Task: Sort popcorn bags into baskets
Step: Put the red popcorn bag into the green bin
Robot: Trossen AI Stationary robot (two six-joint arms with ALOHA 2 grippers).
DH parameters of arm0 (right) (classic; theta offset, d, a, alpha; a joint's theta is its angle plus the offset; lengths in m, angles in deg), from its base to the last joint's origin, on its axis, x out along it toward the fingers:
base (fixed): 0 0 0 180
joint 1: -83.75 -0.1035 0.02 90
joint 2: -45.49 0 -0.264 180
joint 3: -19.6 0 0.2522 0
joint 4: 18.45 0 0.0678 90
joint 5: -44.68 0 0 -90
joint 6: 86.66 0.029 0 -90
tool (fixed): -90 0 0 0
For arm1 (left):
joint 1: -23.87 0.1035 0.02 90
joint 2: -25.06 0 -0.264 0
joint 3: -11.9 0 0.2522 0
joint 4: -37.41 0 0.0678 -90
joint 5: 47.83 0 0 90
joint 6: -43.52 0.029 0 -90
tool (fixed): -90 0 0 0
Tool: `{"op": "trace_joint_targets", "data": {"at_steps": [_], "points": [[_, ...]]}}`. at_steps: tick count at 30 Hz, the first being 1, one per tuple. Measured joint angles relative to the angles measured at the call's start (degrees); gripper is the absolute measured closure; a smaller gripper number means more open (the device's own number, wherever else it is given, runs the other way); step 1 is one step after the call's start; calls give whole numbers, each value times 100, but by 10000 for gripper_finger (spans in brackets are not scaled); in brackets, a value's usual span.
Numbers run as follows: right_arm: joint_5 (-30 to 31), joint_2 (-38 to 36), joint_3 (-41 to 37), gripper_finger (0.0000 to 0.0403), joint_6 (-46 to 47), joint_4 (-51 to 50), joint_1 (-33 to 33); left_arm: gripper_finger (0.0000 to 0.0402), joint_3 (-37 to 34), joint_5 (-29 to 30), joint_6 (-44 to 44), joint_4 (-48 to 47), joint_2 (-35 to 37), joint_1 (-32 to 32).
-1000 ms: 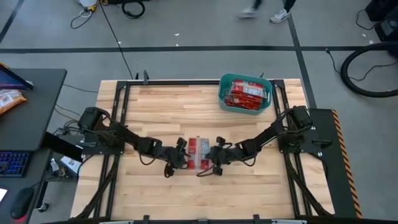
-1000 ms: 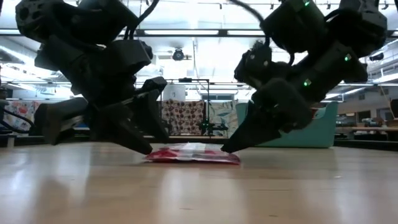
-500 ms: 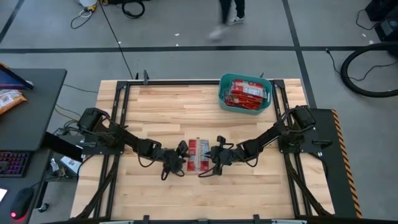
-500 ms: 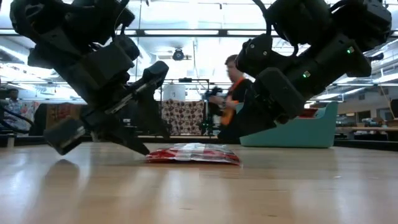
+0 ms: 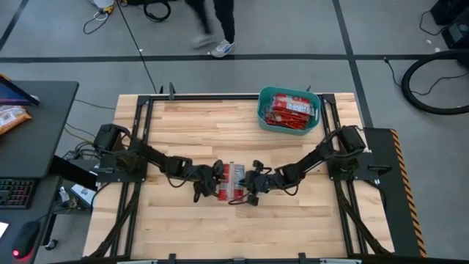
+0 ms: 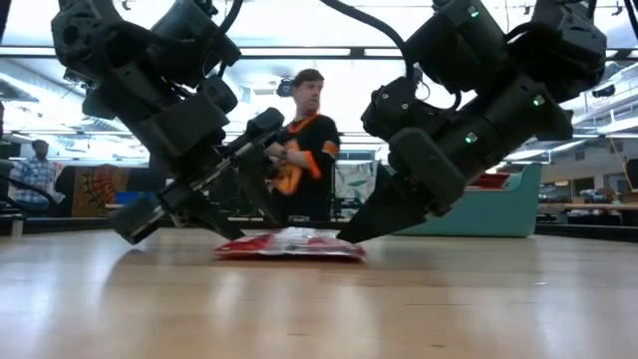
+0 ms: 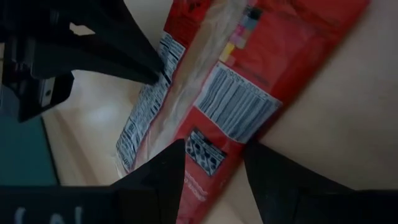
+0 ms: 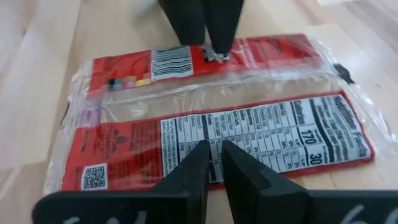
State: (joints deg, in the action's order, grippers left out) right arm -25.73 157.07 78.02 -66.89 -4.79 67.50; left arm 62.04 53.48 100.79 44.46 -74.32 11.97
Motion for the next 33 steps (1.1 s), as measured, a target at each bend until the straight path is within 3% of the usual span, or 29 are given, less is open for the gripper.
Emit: {"op": "trace_joint_targets", "data": {"at_steps": [8, 19, 26, 33], "points": [[-104, 145, 232, 351, -337, 61, 0, 250, 0, -258, 443, -45, 6, 162], [-34, -201, 223, 351, -456, -342, -49, 391, 0, 31, 5, -107, 2, -91], [330, -876, 228, 351, -1020, -685, -333, 393, 0, 396, -433, -159, 44, -191], [688, -907, 228, 343, -1711, -733, -757, 397, 0, 357, -1040, -408, 594, -187]]}}
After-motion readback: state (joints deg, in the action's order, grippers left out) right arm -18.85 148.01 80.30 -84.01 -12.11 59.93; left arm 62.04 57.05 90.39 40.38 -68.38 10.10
